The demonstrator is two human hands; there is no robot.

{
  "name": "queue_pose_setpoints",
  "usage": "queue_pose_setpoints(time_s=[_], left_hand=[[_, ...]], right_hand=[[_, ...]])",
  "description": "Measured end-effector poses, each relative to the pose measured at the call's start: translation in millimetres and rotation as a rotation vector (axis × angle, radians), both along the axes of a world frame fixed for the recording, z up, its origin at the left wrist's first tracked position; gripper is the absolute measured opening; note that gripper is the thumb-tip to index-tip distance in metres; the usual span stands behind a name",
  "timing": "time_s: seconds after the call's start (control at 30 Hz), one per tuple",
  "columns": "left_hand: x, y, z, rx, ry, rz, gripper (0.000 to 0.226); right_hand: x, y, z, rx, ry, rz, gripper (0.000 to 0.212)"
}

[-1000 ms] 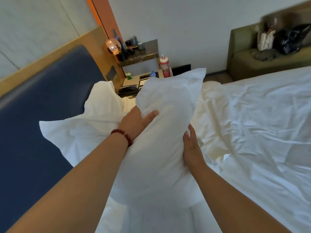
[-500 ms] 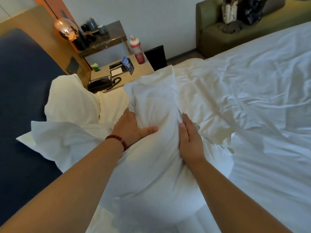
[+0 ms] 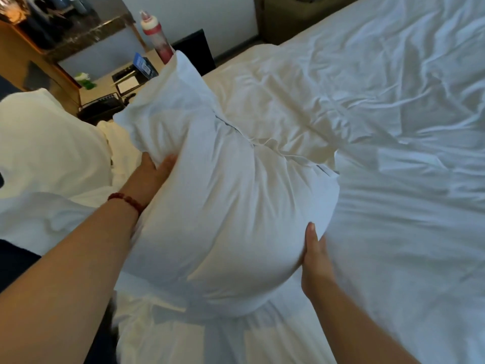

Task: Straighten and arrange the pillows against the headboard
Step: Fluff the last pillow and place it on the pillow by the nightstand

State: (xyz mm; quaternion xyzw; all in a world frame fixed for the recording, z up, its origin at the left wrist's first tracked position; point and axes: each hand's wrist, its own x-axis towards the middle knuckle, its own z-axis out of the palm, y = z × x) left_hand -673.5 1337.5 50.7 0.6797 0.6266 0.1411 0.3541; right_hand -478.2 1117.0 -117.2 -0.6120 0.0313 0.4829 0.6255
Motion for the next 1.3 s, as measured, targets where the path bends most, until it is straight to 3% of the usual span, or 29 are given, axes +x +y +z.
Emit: queue_pose_setpoints(time_s=[0.03, 0.1, 0.23, 0.33, 0.57, 0.7, 0.9, 1.07, 1.3], left_hand=[[-4, -2, 11, -0.047, -0.035, 0.029, 0.081], [-7, -11, 39, -0.121, -0.102, 0.073, 0.082], [-7, -26, 91, -0.044, 0.016, -0.202, 0.147], [-8, -28, 104, -0.004, 0.106, -0.245, 0.161], [-43, -44, 100, 0.162, 0.008, 0.048, 0.123], [-63, -80, 89, 0.143, -0.057, 0.131, 0.094], [-86, -182, 42, 0.000, -0.151, 0.386, 0.090], [-100, -252, 29, -0.067, -0.058, 0.689, 0.073], [-116, -287, 83, 0.260, 0.222, 0.796, 0.062]], right_hand=[[-2, 4, 3, -0.016, -0.006, -0.010, 0.074], [-5, 14, 12, -0.090, -0.052, -0.018, 0.064], [-9, 35, 36, -0.117, -0.105, 0.020, 0.043], [-14, 50, 60, -0.074, -0.127, 0.034, 0.044], [-27, 58, 111, -0.057, -0.228, 0.114, 0.038], [-19, 53, 152, -0.122, -0.493, 0.350, 0.057], [-15, 17, 160, -0.222, -0.755, 0.674, 0.058], [-39, -9, 152, -0.177, -0.822, 0.814, 0.054], [-76, -18, 148, -0.113, -0.808, 0.934, 0.063]])
